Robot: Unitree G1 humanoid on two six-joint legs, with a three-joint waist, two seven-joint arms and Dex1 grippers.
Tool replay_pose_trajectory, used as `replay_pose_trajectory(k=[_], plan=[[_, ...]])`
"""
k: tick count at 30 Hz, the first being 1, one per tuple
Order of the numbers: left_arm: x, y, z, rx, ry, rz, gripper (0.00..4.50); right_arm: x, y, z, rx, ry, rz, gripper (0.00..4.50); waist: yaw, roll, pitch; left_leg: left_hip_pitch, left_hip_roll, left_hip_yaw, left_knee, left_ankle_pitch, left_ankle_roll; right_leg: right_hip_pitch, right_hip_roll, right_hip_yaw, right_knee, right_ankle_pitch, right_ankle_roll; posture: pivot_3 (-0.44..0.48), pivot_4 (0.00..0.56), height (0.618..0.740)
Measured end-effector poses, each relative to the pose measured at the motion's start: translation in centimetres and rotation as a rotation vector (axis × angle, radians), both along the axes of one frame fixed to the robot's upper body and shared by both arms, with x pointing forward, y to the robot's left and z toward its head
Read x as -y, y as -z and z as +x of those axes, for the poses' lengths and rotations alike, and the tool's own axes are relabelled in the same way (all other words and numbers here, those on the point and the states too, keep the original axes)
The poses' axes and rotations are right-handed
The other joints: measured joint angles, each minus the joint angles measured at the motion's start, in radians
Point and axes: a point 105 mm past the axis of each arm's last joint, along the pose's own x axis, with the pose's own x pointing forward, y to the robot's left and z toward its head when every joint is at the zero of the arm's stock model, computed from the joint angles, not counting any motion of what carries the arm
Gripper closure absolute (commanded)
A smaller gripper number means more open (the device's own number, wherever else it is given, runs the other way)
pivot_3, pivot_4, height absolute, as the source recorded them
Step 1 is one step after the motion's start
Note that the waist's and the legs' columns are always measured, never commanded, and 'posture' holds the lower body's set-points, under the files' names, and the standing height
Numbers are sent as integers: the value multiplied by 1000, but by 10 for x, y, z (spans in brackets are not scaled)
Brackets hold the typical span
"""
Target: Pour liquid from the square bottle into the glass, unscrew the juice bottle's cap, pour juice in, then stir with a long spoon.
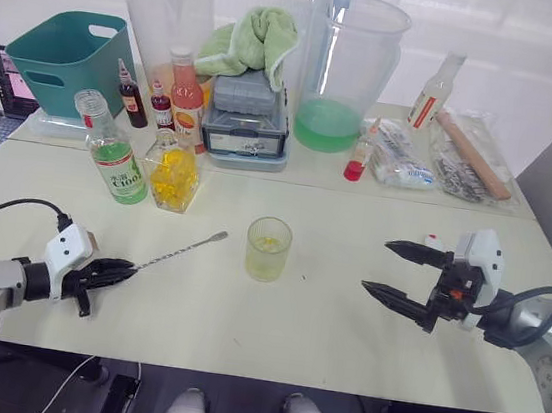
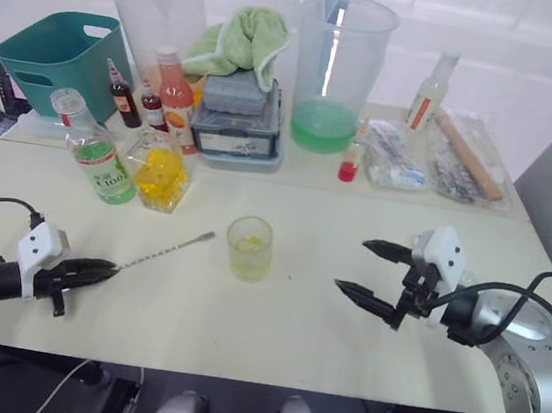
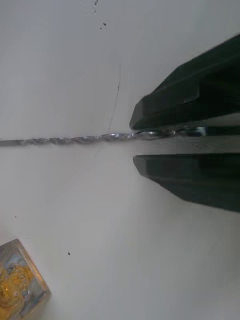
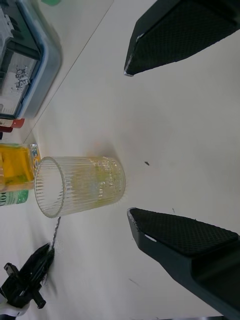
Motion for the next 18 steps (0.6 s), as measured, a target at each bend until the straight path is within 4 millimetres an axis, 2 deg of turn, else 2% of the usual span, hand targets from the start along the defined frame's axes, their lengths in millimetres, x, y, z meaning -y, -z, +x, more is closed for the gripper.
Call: replay_pose_trajectory(k=[4,12,18], plan=[[3,-3,4,-48,34,12,2566,0,1,1,7,14,8,0,0,0,0,-1,0,-1,0,0,0,-1,1,0,1,0,0,0,150,728],[-3,-7,7,-114,117,188,2566,-5,3,3,34,25,14,0,-4,0,0,0,1,0,0,0,0,-1,1,0,1,0,0,0,150,728],[-6,-4,1,-159,124,238,4380,-4,9,1,21,32,5,0,-9,2,-1,1,1,0,-1,0,0,-1,1,0,2,0,0,0,150,728]])
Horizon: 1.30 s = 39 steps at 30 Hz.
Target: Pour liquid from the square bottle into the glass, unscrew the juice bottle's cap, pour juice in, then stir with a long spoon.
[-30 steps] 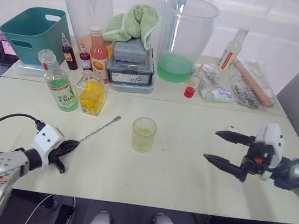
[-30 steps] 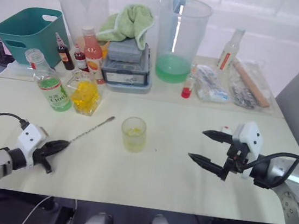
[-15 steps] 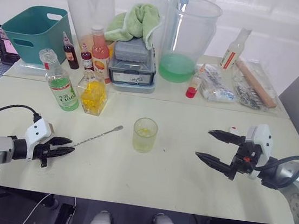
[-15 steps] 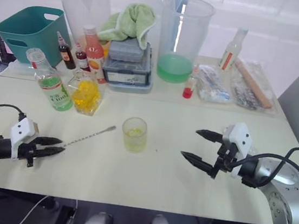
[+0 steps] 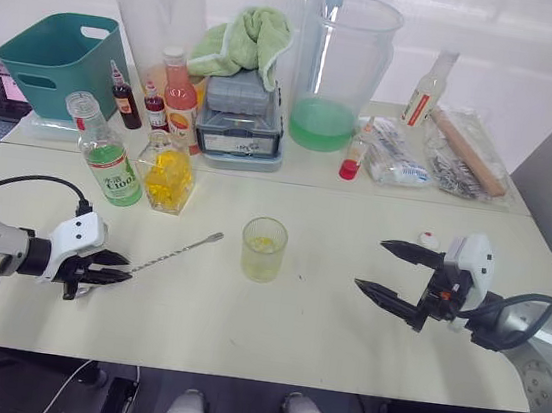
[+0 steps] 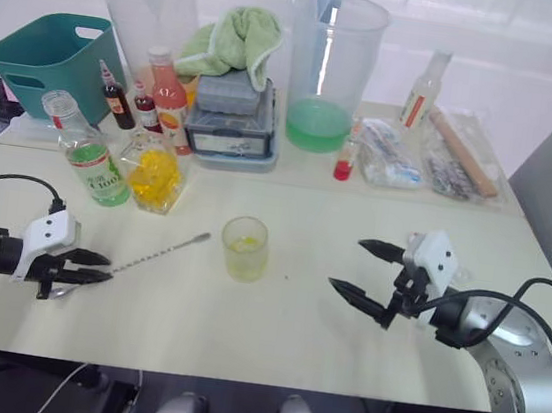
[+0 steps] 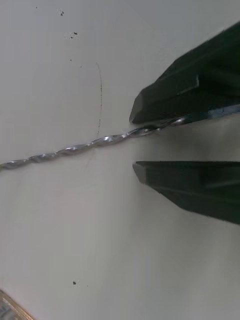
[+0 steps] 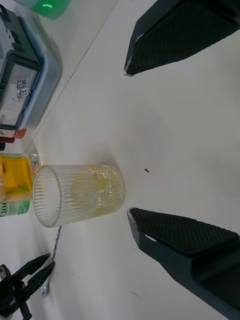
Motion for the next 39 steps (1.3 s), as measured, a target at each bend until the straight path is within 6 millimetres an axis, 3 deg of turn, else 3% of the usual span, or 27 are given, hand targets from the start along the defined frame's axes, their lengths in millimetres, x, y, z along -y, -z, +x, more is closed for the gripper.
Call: replay_pose_trajectory(k=[9,13,16,20,31,34,39], plan=[[-1,6,-1,-22,-29,4,4477,-5,-6,0,2,-30,32,0,-3,9,-5,3,0,0,0,0,0,3,0,0,0,0,0,0,150,728],[1,3,7,8,-108,-101,4477,-7,-10,-1,-24,-47,86,0,3,13,-7,3,0,0,0,0,0,4,0,0,0,0,0,0,150,728],[4,2,13,13,-207,-255,4477,-13,-29,-2,-44,-87,218,0,11,12,-6,2,0,-2,1,1,1,4,1,0,1,0,1,0,150,728],[13,-22,17,76,-227,-420,4477,-17,-44,-4,-43,-118,276,0,12,4,-5,0,0,-2,1,1,1,3,0,-1,0,0,1,0,150,728],[31,-63,21,233,-188,-576,4477,-25,-43,0,-116,-127,299,0,8,3,-4,-2,0,-2,0,1,1,2,0,-1,-1,0,1,0,150,728],[37,-62,19,222,-170,-564,4477,-28,-39,0,-143,-140,300,0,9,3,-4,-2,0,-2,0,1,1,2,0,-1,-1,0,1,0,150,728],[35,-39,9,126,-184,-500,4477,-28,-36,-1,-155,-137,296,0,8,2,-4,-2,0,-2,0,1,1,1,0,-1,-1,0,1,0,150,728]])
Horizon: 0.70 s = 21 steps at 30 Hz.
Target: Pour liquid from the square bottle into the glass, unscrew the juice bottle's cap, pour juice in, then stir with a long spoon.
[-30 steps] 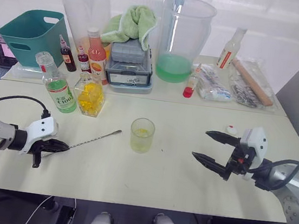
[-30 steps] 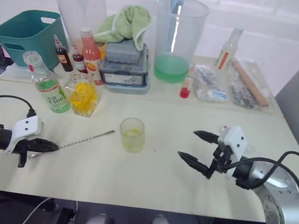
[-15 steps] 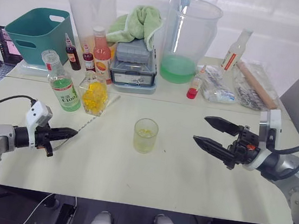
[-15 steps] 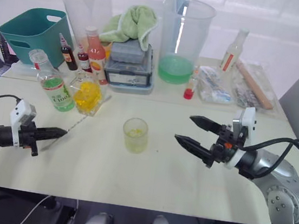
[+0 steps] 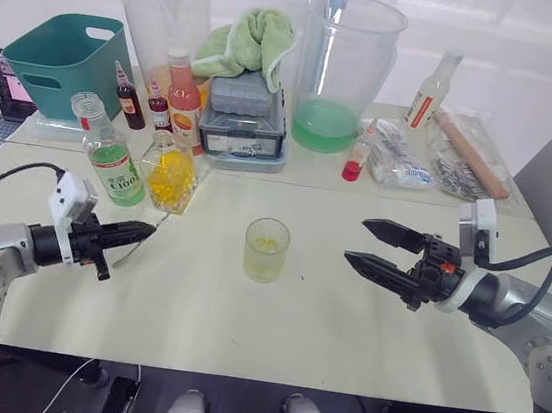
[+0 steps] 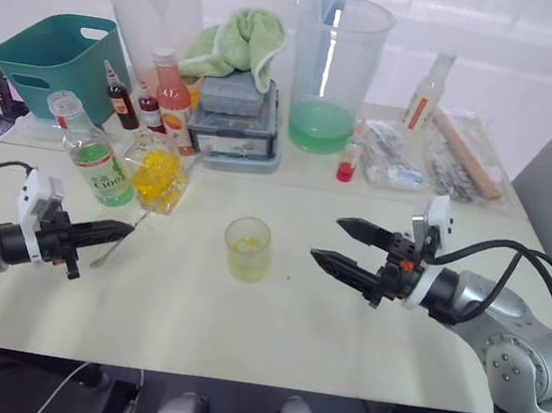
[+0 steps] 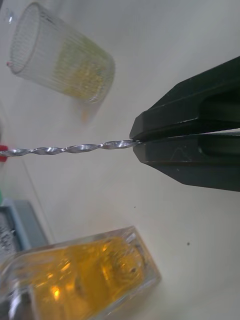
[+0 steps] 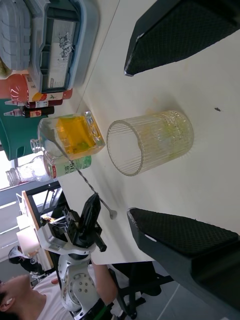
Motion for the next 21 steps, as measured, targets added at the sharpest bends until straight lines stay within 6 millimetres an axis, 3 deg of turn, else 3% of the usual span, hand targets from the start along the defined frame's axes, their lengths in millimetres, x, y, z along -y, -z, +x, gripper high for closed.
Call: replay_pose_trajectory(k=[10,16,21], plan=[[-11,37,-23,-220,23,205,4477,3,7,-2,-27,6,-12,0,0,0,0,-1,0,1,0,0,0,-1,0,0,0,0,-1,0,150,728],[-13,36,-25,-221,50,309,4477,4,8,-1,-24,16,-26,0,-1,0,0,0,0,1,-1,0,0,-1,0,0,0,0,-1,0,150,728],[-10,39,-26,-195,80,364,2922,4,8,-2,-23,14,-27,0,1,0,0,1,0,1,-1,0,0,-1,0,0,0,-1,-1,0,150,728]])
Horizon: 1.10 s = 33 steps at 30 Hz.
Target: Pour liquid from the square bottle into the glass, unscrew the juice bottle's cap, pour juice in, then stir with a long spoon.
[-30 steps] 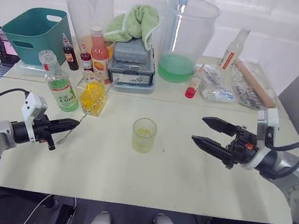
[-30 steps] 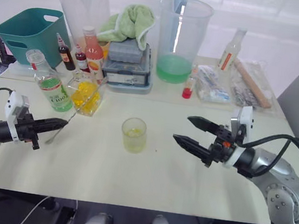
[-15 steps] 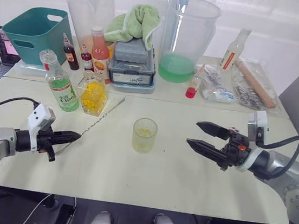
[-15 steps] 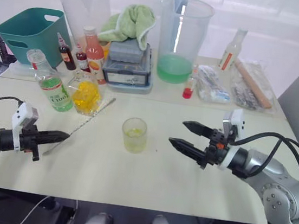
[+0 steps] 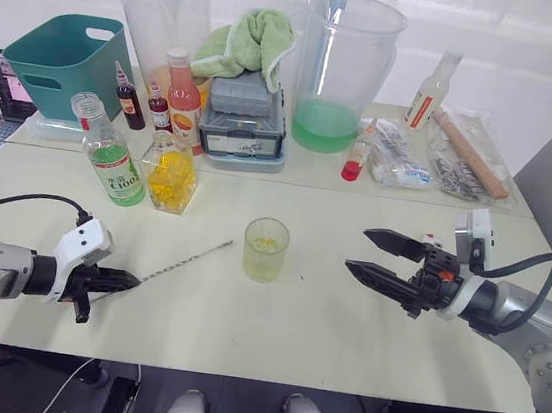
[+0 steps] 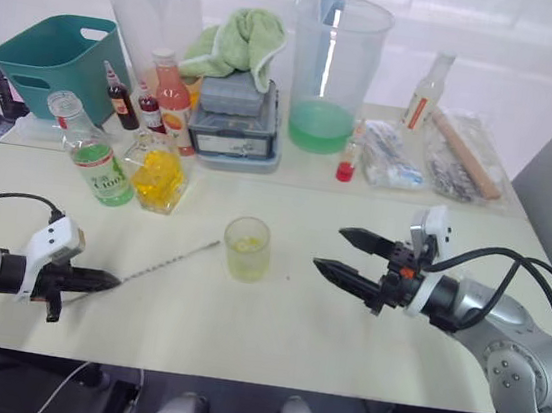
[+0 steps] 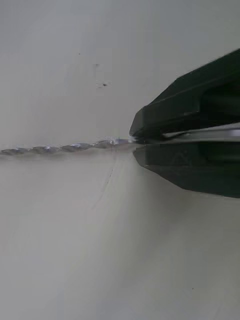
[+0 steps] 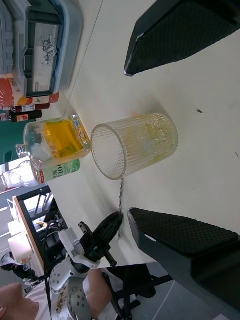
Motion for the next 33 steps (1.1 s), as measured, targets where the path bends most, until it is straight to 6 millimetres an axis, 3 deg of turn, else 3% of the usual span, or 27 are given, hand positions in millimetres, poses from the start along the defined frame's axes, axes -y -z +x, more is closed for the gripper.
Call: replay_pose_trajectory(k=[1,7,14,21,26,33], plan=[[0,0,0,12,10,17,2610,0,0,0,0,-1,0,0,0,0,0,0,0,0,0,0,0,0,0,0,0,0,0,0,150,728],[-10,-2,-3,24,38,150,2610,-2,-1,-2,5,-15,-2,0,-5,0,0,1,1,1,0,0,0,0,0,0,0,0,-1,0,150,728],[-3,-1,-8,-22,20,220,2610,-3,2,-1,2,-16,-17,0,-8,0,0,1,1,1,-1,0,0,0,0,0,0,0,-1,0,150,728],[4,3,-19,-58,22,343,4483,-3,4,-1,5,-9,-33,0,-24,7,-4,2,0,1,-1,-1,1,1,-1,0,0,-1,0,0,150,728],[6,10,-21,-42,7,415,4483,-4,3,-2,10,-10,-37,0,-30,18,-10,8,0,2,-3,-1,2,5,0,1,0,-2,-1,0,150,728],[5,13,-17,-50,-31,383,4483,-4,5,-1,7,-9,-47,0,-30,25,-14,10,0,2,-3,-1,2,6,0,1,0,-6,-7,0,150,728]])
